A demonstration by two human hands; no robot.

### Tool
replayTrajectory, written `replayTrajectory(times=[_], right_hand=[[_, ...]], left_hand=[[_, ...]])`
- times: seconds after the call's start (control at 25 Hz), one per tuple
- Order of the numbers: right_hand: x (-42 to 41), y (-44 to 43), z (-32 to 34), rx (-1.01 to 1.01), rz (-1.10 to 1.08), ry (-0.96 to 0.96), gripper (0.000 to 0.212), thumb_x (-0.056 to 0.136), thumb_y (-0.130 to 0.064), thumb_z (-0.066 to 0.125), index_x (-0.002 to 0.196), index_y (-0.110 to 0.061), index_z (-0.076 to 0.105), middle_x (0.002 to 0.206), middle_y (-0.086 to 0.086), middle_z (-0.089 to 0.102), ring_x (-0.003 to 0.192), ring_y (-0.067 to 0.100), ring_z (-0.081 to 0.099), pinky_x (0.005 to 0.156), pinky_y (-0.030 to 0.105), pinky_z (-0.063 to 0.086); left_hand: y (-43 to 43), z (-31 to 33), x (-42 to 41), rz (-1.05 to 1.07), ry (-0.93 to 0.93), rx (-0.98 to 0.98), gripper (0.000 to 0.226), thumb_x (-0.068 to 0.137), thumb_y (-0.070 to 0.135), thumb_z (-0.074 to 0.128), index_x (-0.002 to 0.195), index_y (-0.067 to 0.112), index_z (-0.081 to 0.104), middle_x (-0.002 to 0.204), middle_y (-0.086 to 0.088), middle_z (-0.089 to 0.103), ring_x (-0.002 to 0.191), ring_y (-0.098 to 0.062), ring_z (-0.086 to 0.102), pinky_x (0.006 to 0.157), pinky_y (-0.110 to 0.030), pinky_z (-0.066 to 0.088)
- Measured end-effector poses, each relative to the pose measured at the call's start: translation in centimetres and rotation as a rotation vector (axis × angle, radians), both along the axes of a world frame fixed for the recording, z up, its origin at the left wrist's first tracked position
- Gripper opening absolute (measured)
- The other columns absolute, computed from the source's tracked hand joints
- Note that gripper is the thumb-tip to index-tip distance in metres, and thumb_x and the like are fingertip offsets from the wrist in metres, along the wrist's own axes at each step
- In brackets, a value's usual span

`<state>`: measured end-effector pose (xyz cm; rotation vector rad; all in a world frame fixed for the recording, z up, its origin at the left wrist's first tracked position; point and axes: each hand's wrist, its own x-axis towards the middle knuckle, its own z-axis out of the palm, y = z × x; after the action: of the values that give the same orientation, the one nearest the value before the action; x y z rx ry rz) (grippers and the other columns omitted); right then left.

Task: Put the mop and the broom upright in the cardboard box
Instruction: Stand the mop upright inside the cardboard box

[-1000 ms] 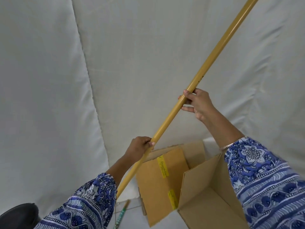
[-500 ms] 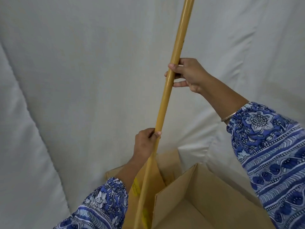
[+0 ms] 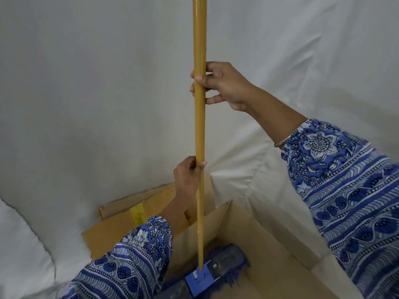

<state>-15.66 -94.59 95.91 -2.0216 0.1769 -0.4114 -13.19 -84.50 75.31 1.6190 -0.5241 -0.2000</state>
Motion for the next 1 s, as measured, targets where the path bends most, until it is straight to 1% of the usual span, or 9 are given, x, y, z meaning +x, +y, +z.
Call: replayTrajectory(times=[0.16, 0.32, 0.48, 0.56, 0.64, 0.68, 0.76, 0.88, 1.0], right_hand=[[1.1, -7.0, -4.6, 0.094, 0.098, 0.056, 0.013, 0.090, -0.017, 0.052, 0.102, -0.012, 0.055, 0.085, 0.002, 0.066, 0.076, 0.007, 0.068, 0.067, 0.025, 0.058], [2.2, -10.1, -9.3, 0.166, 0.205, 0.102, 0.010, 0.091, -0.016, 0.052, 0.100, -0.013, 0.054, 0.084, 0.003, 0.066, 0.078, 0.007, 0.067, 0.071, 0.029, 0.055], [3.0, -10.9, -12.4, 0.222, 0.249, 0.113, 0.005, 0.091, -0.014, 0.051, 0.095, -0.015, 0.053, 0.084, 0.005, 0.064, 0.085, 0.014, 0.063, 0.078, 0.039, 0.049], [3.2, -11.0, -13.4, 0.218, 0.231, 0.106, 0.006, 0.091, -0.014, 0.051, 0.097, -0.014, 0.053, 0.084, 0.005, 0.064, 0.089, 0.016, 0.062, 0.082, 0.044, 0.051], [3.5, -11.0, -14.1, 0.214, 0.223, 0.111, 0.007, 0.091, -0.014, 0.051, 0.098, -0.013, 0.053, 0.085, 0.005, 0.064, 0.091, 0.017, 0.062, 0.087, 0.048, 0.052], [3.6, -10.9, -14.5, 0.214, 0.228, 0.114, 0.008, 0.091, -0.013, 0.051, 0.098, -0.012, 0.053, 0.086, 0.006, 0.064, 0.091, 0.017, 0.062, 0.085, 0.047, 0.053], [3.7, -10.4, -15.1, 0.211, 0.228, 0.115, 0.010, 0.091, -0.012, 0.051, 0.100, -0.010, 0.053, 0.089, 0.009, 0.064, 0.090, 0.018, 0.061, 0.079, 0.041, 0.052], [4.3, -9.7, -15.4, 0.180, 0.201, 0.102, 0.017, 0.090, -0.011, 0.052, 0.106, -0.006, 0.053, 0.089, 0.009, 0.064, 0.097, 0.027, 0.063, 0.083, 0.046, 0.054], [4.8, -9.2, -15.4, 0.163, 0.168, 0.099, 0.021, 0.090, -0.012, 0.052, 0.109, -0.003, 0.053, 0.088, 0.008, 0.064, 0.104, 0.032, 0.064, 0.084, 0.046, 0.054]], left_hand=[[-5.2, -4.2, -0.7, 0.124, 0.015, 0.094, 0.006, 0.084, 0.017, 0.060, 0.083, 0.012, 0.062, 0.069, -0.001, 0.058, 0.062, -0.015, 0.051, 0.044, -0.008, 0.039], [-6.9, -8.1, -0.7, 0.221, -0.023, 0.207, 0.008, 0.083, 0.013, 0.061, 0.086, 0.006, 0.064, 0.073, -0.008, 0.061, 0.066, -0.020, 0.055, 0.050, -0.021, 0.039], [-7.3, -10.7, 0.2, 0.213, -0.014, 0.262, 0.015, 0.083, 0.010, 0.062, 0.093, 0.000, 0.064, 0.078, -0.010, 0.063, 0.069, -0.022, 0.058, 0.059, -0.031, 0.046], [-7.4, -11.9, 0.9, 0.191, -0.012, 0.280, 0.017, 0.083, 0.010, 0.061, 0.095, -0.002, 0.063, 0.080, -0.010, 0.063, 0.072, -0.022, 0.058, 0.060, -0.026, 0.047], [-7.6, -12.9, 1.4, 0.187, -0.018, 0.306, 0.017, 0.083, 0.011, 0.061, 0.095, -0.001, 0.062, 0.080, -0.008, 0.063, 0.073, -0.019, 0.057, 0.057, -0.014, 0.044], [-7.6, -13.4, 1.5, 0.188, -0.013, 0.308, 0.017, 0.083, 0.012, 0.061, 0.095, -0.001, 0.062, 0.080, -0.008, 0.062, 0.073, -0.019, 0.057, 0.056, -0.012, 0.043], [-7.6, -14.0, 1.7, 0.186, 0.019, 0.291, 0.018, 0.084, 0.013, 0.061, 0.096, 0.000, 0.062, 0.081, -0.008, 0.062, 0.075, -0.019, 0.058, 0.059, -0.017, 0.045], [-7.6, -14.6, 2.0, 0.186, 0.049, 0.277, 0.019, 0.085, 0.016, 0.059, 0.097, 0.001, 0.061, 0.082, -0.006, 0.061, 0.077, -0.019, 0.058, 0.064, -0.028, 0.046], [-7.5, -14.8, 2.5, 0.176, 0.067, 0.256, 0.018, 0.085, 0.015, 0.059, 0.095, 0.000, 0.060, 0.080, -0.006, 0.059, 0.074, -0.018, 0.055, 0.061, -0.025, 0.044]])
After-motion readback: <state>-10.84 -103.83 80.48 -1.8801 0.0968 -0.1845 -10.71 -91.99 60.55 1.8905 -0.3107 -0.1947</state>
